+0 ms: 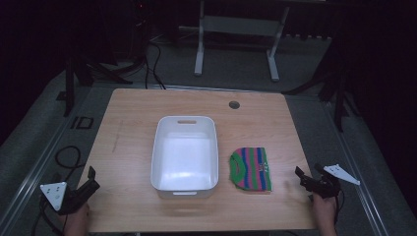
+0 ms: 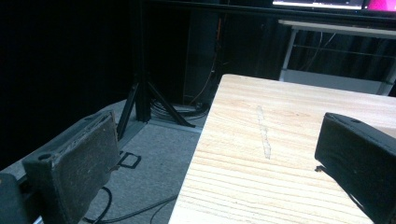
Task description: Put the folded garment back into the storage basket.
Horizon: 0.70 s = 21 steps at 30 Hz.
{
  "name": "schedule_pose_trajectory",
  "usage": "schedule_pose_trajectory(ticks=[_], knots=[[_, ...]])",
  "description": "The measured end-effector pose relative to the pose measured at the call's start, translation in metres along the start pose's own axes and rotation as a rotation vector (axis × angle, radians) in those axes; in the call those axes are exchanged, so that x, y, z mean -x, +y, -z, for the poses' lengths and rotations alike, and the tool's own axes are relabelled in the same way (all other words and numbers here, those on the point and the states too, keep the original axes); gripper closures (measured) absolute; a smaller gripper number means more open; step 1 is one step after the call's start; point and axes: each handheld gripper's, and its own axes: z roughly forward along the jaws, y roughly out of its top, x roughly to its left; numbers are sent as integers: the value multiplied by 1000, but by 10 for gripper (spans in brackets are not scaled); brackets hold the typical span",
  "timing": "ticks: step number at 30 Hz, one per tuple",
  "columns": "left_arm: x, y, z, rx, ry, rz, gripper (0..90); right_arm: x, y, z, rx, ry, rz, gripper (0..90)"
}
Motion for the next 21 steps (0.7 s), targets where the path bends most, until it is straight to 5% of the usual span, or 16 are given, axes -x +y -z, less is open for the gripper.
schedule_pose_trajectory(ticks=[10, 16, 21], knots=[[0, 0, 0, -1, 3, 0, 4, -1, 3, -6, -64, 8, 45, 123], [-1, 0, 0, 0, 4, 5, 4, 9, 7, -11, -170, 122, 68, 126], [0, 0, 0, -2, 3, 1, 4, 18, 13, -13, -267, 201, 146, 126]])
